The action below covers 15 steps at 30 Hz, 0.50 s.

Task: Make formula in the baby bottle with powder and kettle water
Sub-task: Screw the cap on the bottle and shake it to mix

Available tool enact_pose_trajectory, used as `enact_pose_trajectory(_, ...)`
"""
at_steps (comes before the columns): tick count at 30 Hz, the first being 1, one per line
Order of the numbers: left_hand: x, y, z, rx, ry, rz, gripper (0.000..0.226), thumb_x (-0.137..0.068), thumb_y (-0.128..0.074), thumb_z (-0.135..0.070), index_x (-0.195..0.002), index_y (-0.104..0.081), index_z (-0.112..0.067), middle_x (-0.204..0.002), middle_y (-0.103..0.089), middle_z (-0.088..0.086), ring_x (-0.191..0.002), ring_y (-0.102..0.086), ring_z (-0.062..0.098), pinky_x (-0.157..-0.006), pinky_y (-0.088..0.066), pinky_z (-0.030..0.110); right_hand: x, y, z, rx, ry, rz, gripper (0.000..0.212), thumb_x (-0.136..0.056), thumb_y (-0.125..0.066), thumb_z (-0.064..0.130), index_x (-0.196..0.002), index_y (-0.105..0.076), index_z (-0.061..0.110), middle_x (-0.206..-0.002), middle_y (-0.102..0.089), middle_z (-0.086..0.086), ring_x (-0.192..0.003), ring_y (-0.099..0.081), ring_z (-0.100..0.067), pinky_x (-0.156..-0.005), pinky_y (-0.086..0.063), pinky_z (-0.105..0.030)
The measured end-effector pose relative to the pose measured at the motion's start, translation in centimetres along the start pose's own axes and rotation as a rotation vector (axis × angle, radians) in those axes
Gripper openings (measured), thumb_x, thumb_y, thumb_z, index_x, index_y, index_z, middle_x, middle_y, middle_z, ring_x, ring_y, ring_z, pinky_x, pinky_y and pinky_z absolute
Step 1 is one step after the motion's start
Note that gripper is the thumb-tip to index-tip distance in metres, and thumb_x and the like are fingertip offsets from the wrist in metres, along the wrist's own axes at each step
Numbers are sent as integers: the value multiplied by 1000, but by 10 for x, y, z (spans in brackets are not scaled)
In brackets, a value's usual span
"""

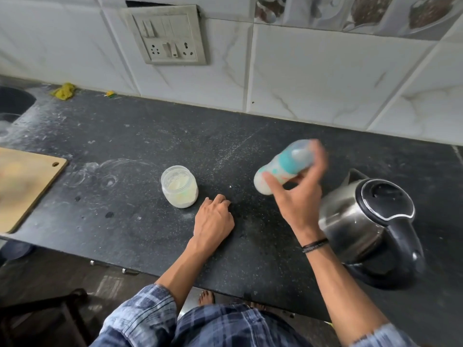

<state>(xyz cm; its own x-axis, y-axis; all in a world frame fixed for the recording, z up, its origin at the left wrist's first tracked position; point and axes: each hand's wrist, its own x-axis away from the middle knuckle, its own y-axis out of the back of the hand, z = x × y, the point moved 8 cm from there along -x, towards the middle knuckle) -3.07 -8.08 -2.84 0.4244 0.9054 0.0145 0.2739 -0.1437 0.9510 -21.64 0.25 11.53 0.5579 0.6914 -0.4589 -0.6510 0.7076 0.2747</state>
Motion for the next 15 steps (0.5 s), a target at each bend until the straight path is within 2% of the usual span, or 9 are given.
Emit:
enact_pose_trajectory(2,1,0,2,3,0,1,38,-90,-53,-15,-124,-70,-15,-125,-64,-3,-93,-58,28,-92,-43,33,4,-5,-6,54,-38,73,102,-75,-93,29,-150,-26,45,-142,-51,29,-115,-67,-13,-91,-59,-52)
enact_pose_trajectory(4,3,0,3,18,-12,-4,40,-91,-53,-13,-127,-69,-15,-129,-63,-3,-98,-59,29,-100,-43,35,4,7,2,-85,5,-32,103,-76,-92,20,-153,-25,37,-148,-44,25,-125,-62,-19,-94,-58,-54)
enact_pose_trajectory(5,3,0,3,25,-16,-8,40,-90,-54,-13,-127,-69,-15,-129,-63,-3,-99,-60,30,-104,-42,37,3,14,10,-157,37,-91,105,-76,-91,13,-154,-22,29,-154,-38,15,-130,-58,-23,-96,-57,-55)
enact_pose_trajectory(6,3,0,1,24,-19,-13,39,-90,-55,-12,-126,-69,-14,-128,-63,-2,-98,-60,30,-104,-43,38,3,18,14,-191,66,-131,106,-76,-90,8,-154,-18,22,-156,-34,4,-132,-55,-26,-98,-56,-56)
enact_pose_trajectory(7,2,-1,0,15,-14,-17,37,-89,-55,-11,-122,-71,-13,-125,-65,-1,-95,-60,30,-100,-44,36,2,17,13,-172,78,-142,106,-77,-90,8,-153,-17,19,-156,-32,1,-133,-55,-24,-98,-56,-56)
enact_pose_trajectory(8,2,-1,0,7,-7,-21,35,-89,-55,-12,-119,-72,-12,-122,-65,0,-92,-59,29,-96,-44,35,0,11,8,-108,58,-112,106,-77,-91,13,-154,-18,20,-154,-36,8,-130,-57,-18,-96,-56,-55)
enact_pose_trajectory(10,2,0,1,8,-4,-14,34,-89,-54,-13,-118,-72,-13,-121,-65,0,-92,-58,28,-93,-44,33,1,-3,-4,32,-29,22,104,-75,-92,26,-153,-25,37,-145,-48,26,-118,-65,-11,-93,-58,-52)
enact_pose_trajectory(12,4,1,3,18,-19,-12,39,-90,-54,-14,-126,-69,-14,-129,-63,-1,-99,-59,30,-101,-42,35,4,1,-2,0,-24,10,102,-76,-93,23,-151,-27,43,-144,-49,26,-117,-66,-13,-92,-59,-52)
enact_pose_trajectory(15,5,1,1,25,-25,-6,40,-91,-55,-13,-130,-67,-14,-132,-62,-1,-104,-60,31,-107,-39,37,3,18,15,-209,60,-150,107,-76,-89,5,-153,-17,22,-153,-31,1,-134,-54,-22,-96,-56,-58)
